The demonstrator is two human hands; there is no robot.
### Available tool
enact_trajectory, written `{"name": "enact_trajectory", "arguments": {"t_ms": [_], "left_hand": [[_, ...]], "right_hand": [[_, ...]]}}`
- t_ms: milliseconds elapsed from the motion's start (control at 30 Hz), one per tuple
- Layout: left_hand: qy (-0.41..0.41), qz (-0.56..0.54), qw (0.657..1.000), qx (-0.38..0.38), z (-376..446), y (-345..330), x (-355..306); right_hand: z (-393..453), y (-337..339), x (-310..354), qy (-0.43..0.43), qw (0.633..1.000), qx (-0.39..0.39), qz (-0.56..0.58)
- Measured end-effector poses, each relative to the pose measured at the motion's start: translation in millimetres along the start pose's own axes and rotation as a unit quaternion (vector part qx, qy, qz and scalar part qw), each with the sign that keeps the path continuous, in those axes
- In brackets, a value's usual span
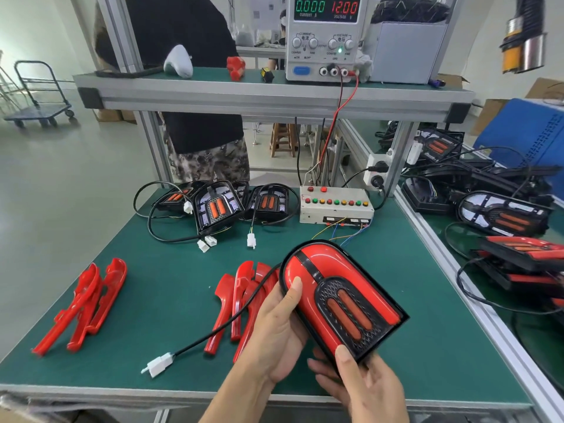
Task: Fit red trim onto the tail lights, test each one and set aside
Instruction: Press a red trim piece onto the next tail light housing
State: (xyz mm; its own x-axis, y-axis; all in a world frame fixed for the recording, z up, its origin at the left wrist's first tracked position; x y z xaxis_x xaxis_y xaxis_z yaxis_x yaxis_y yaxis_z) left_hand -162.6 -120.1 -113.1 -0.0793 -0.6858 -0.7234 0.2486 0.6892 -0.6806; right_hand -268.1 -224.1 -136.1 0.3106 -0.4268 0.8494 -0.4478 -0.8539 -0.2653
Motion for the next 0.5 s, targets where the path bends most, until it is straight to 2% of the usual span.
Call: {"name": "enact_trajectory", "arguments": {"t_ms": [233, 400, 500], "left_hand": [[-0.022, 0.026, 0.999, 0.030, -1.4, -6.8, -0.9], [0.039, 0.026, 0.999, 0.027, 0.1, -11.7, -2.0], [0.061, 0.074, 0.995, 0.007, 4.4, -13.7, -3.4]], "right_hand": [[1.1, 8.8, -3.5, 0.021, 1.000, 0.000, 0.000], [6.5, 9.4, -13.0, -0.004, 1.000, 0.012, 0.023], [8.5, 9.2, -17.5, -0.012, 0.999, 0.036, 0.034]]}}
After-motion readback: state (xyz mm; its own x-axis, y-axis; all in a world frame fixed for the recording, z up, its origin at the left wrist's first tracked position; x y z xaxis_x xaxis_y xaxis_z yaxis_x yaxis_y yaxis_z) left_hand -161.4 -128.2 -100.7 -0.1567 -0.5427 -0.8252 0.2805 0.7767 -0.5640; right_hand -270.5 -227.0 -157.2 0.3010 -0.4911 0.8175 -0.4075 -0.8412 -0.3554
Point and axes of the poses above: each hand's wrist, its own z-axis towards the middle knuckle, its own y-axis out of the back of the hand, x = y × z, the point moved 5 cm from there along z, towards the middle knuckle, and after that the axes turned 15 degrees about -y, right-handed, at the moved point
